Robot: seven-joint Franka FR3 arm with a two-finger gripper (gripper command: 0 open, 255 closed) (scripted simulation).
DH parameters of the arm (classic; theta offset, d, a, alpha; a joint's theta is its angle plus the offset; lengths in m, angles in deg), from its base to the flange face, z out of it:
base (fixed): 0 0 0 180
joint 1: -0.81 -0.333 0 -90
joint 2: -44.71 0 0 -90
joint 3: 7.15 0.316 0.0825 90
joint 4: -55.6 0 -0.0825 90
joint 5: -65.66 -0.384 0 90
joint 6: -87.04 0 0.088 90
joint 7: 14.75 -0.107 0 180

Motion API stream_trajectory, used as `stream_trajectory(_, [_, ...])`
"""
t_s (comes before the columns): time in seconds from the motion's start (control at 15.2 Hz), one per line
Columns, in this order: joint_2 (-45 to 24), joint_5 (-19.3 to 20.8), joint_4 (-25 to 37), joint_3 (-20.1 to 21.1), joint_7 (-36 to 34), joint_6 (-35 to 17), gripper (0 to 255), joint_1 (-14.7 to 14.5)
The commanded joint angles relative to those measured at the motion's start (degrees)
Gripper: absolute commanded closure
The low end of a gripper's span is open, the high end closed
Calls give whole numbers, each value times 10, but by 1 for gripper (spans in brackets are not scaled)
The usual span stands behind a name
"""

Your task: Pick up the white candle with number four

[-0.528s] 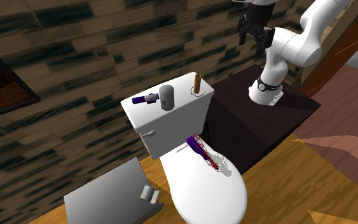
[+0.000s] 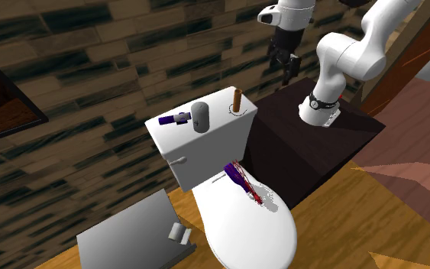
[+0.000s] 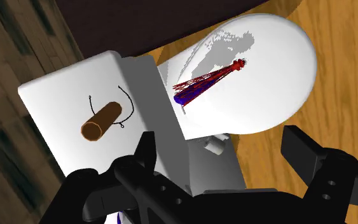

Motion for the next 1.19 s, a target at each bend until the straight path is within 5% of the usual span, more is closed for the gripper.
stream_trajectory(0.0, [-30,3,-7,-2,-14,-51,0,9])
stream_trajectory(1.12, [-347,22,52,-35,-134,-412,0,76])
